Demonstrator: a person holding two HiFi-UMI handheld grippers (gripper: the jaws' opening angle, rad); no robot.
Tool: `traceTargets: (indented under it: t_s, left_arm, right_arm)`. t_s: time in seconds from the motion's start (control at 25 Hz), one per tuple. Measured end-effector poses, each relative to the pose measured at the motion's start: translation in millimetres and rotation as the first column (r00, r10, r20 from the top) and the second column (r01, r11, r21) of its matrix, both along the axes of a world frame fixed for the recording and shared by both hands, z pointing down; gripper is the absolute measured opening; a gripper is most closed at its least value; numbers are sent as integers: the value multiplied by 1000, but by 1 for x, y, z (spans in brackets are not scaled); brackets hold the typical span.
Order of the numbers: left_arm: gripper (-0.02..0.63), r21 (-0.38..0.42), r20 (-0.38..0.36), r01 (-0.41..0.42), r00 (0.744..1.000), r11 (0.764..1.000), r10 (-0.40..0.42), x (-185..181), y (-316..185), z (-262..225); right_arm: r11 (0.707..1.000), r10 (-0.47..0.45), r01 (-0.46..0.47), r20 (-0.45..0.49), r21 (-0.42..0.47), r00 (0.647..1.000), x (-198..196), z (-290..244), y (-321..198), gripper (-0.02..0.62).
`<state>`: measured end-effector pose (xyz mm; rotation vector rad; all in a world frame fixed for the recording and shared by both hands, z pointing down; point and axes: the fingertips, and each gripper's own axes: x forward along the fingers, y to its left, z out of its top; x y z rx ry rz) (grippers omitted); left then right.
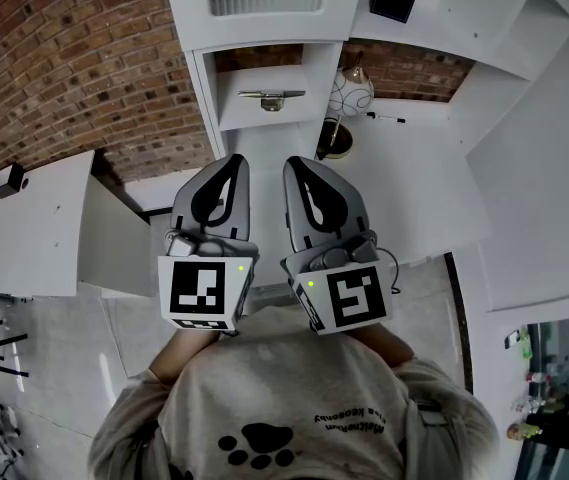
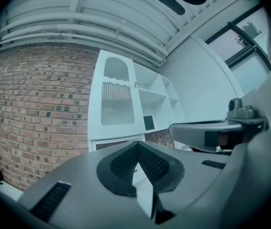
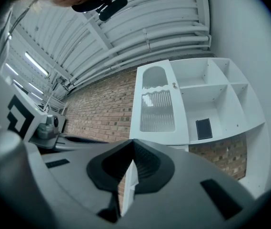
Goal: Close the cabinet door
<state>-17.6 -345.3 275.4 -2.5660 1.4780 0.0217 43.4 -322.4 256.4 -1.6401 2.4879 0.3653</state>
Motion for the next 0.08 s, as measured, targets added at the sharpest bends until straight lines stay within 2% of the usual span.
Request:
traceTargets:
  t_s: [0.08]
  left_arm:
    - [9,4,-1,2,1000,1000,-2,1,0,-2]
  right_arm:
    - [1000,0,0,1,3,1000,1,-1,0,17]
